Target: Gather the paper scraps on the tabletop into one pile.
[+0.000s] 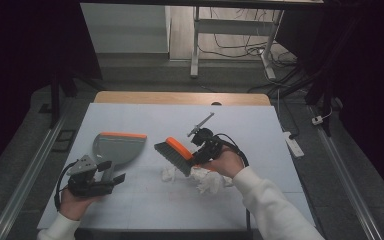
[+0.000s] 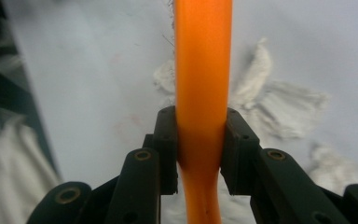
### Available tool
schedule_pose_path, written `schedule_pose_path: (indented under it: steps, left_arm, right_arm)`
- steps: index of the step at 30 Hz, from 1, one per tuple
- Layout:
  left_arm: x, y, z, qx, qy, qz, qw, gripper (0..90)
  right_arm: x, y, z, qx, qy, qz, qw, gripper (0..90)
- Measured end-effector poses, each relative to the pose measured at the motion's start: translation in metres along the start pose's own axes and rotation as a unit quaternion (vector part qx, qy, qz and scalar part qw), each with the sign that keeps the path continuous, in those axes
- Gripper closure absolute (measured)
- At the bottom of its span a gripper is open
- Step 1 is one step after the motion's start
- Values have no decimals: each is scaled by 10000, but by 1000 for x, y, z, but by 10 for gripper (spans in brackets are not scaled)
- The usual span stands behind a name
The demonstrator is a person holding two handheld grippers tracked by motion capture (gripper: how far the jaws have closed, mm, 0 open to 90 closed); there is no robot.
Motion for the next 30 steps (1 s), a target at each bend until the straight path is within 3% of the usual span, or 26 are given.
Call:
schedule_pose_path:
  steps: [2, 7, 12, 15, 19, 21, 25, 27, 30]
  left_arm:
    - [1, 0, 0, 9, 13, 6, 10000, 263]
    - [0, 0, 0, 21, 6, 23, 10000, 263]
    - [0, 1, -1, 32, 9, 41, 10000, 263]
    - [-1, 1, -1, 34, 0, 42, 10000, 263]
    - [0, 1, -1, 46, 5, 38, 10000, 263]
    - [0, 1, 0, 48, 0, 37, 10000, 263]
    - [1, 0, 0, 50, 18, 44, 10000, 263]
    - [1, 0, 0, 55, 20, 45, 10000, 263]
    - [2, 0, 0, 42, 27, 50, 10000, 263]
  right_arm:
    - [2, 7, -2, 80, 41, 217, 9997, 696]
    - [30, 32, 6, 206, 66, 770, 9968, 696]
    - [55, 45, 23, 399, 8, 930, 9949, 696]
    - [64, 42, 31, 479, -84, 822, 9954, 696]
    - [68, 23, 25, 678, -2, 519, 9964, 696]
    - [61, 7, 18, 753, 6, 230, 9969, 695]
    - [40, -24, 5, 970, -157, -231, 9949, 696]
    - [31, -30, 2, 1015, -288, -220, 9942, 696]
    - [19, -25, 4, 838, -552, -177, 9948, 696]
Point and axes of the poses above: each handheld gripper's, and its own axes: x roughly forward along the jaws, z roughly out of its top, y roughly to its left, the point moved 7 cm from there along x, roughly forward along the jaws, and after that the axes turned 8 degrees about -z, right-handed, at the moved point
